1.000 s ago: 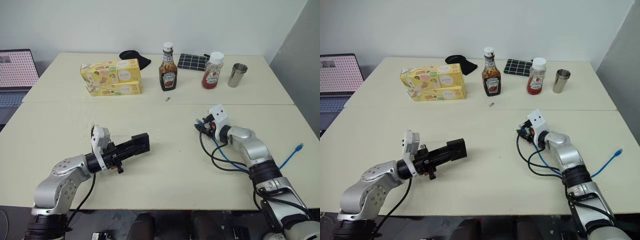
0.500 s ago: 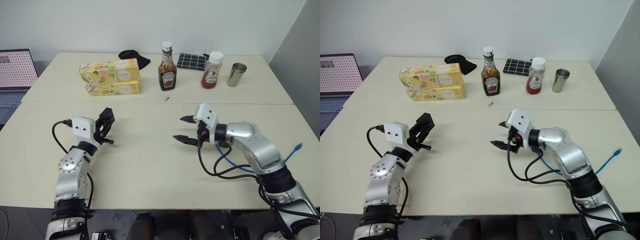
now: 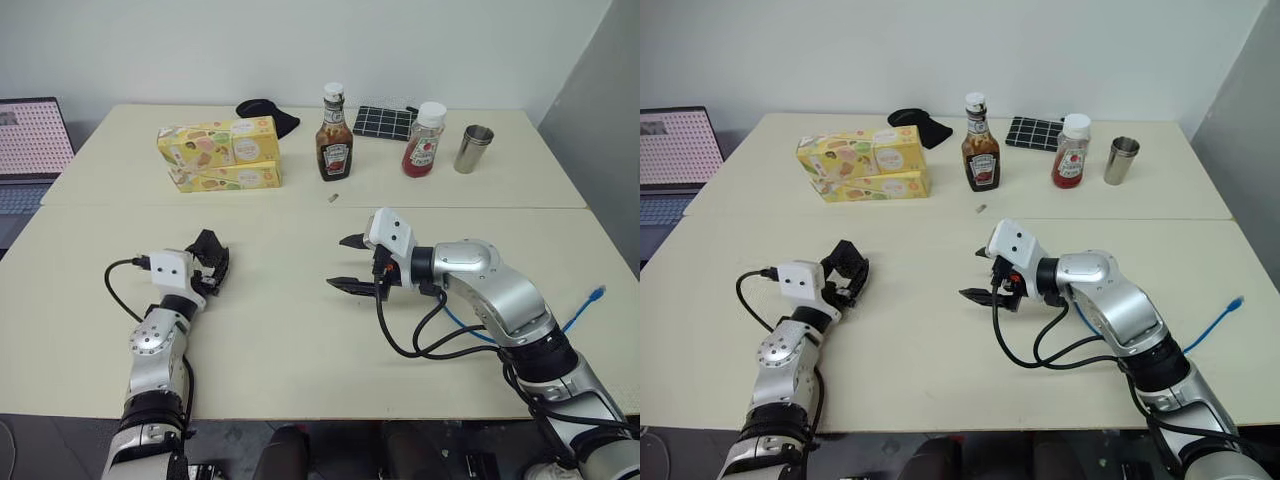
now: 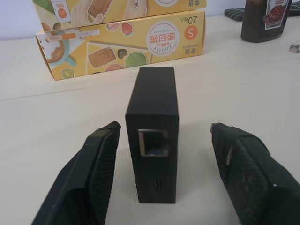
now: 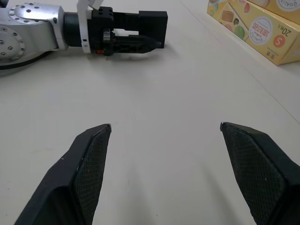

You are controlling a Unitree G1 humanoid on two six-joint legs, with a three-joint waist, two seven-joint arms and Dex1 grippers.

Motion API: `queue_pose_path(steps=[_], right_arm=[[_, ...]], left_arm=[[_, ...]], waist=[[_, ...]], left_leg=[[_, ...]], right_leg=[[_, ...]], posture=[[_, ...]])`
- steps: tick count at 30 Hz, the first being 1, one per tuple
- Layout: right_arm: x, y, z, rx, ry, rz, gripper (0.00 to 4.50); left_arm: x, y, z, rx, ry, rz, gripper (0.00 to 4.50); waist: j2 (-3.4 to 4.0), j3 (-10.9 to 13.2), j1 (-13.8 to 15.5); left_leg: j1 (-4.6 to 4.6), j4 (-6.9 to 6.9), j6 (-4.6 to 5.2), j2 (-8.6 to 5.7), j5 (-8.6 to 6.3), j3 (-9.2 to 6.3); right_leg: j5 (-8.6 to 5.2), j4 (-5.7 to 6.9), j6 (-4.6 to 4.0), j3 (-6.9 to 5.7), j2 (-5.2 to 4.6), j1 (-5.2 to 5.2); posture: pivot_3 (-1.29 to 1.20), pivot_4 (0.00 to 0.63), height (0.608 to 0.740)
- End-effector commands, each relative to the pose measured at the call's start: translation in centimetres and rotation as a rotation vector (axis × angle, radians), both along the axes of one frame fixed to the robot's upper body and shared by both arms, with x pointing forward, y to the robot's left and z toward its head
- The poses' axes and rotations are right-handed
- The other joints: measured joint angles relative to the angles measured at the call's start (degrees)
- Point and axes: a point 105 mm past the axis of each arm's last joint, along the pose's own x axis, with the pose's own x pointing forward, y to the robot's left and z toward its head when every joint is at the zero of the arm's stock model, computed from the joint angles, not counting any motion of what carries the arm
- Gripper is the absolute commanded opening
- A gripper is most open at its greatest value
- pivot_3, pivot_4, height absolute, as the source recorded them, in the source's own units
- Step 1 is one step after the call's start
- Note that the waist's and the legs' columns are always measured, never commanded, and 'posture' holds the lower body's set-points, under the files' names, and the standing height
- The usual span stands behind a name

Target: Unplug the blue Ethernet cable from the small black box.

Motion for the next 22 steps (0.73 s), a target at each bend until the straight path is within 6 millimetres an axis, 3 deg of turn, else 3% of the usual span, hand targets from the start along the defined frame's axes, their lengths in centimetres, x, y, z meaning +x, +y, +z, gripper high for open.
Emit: queue_pose_path(steps=[1, 8, 12, 18, 22], right_arm=[[-0.2, 0.0, 0.6, 0.023, -0.022, -0.024, 3.95], [0.0, -2.3, 0.3, 0.049, 0.011, -0.129, 3.95], [0.6, -5.6, 0.4, 0.026, 0.014, -0.227, 3.95], [1.3, -10.0, 0.7, -0.039, 0.033, -0.319, 3.95], [1.4, -11.3, 0.9, -0.056, 0.042, -0.349, 3.95]], left_arm=[[-1.7, 0.6, 0.6, -0.008, 0.021, 0.025, 3.73], [-5.5, 1.2, 2.1, 0.112, 0.176, -0.004, 3.73], [-7.5, 0.1, 4.0, 0.172, 0.255, -0.178, 3.73], [-8.0, 1.6, 6.6, 0.222, 0.266, -0.212, 3.73], [-8.2, 1.3, 7.5, 0.213, 0.268, -0.261, 3.73]], waist=[[0.0, 0.0, -0.04], [-0.03, -0.02, 0.16], [-0.04, -0.02, 0.44], [-0.01, 0.0, 0.31], [-0.01, 0.0, 0.18]], left_leg=[[0.0, 0.0, 0.0, 0.03, 0.0, -0.03], [-0.03, -0.01, 0.01, 0.09, 0.0, -0.16], [-0.08, 0.0, 0.0, 0.06, 0.0, -0.13], [-0.03, -0.03, 0.01, 0.0, -0.01, 0.04], [-0.03, -0.04, 0.01, 0.0, -0.01, 0.12]], right_leg=[[0.0, 0.0, 0.0, 0.02, 0.0, -0.02], [0.0, 0.02, 0.0, 0.03, 0.0, -0.03], [0.0, 0.02, 0.0, -0.01, 0.02, 0.02], [-0.01, 0.0, 0.0, -0.04, 0.04, 0.03], [-0.01, 0.0, -0.01, -0.01, 0.07, -0.02]], posture=[[0.0, 0.15, 0.74], [0.0, 0.15, 0.74], [0.0, 0.15, 0.74], [0.0, 0.15, 0.74], [0.0, 0.15, 0.74]])
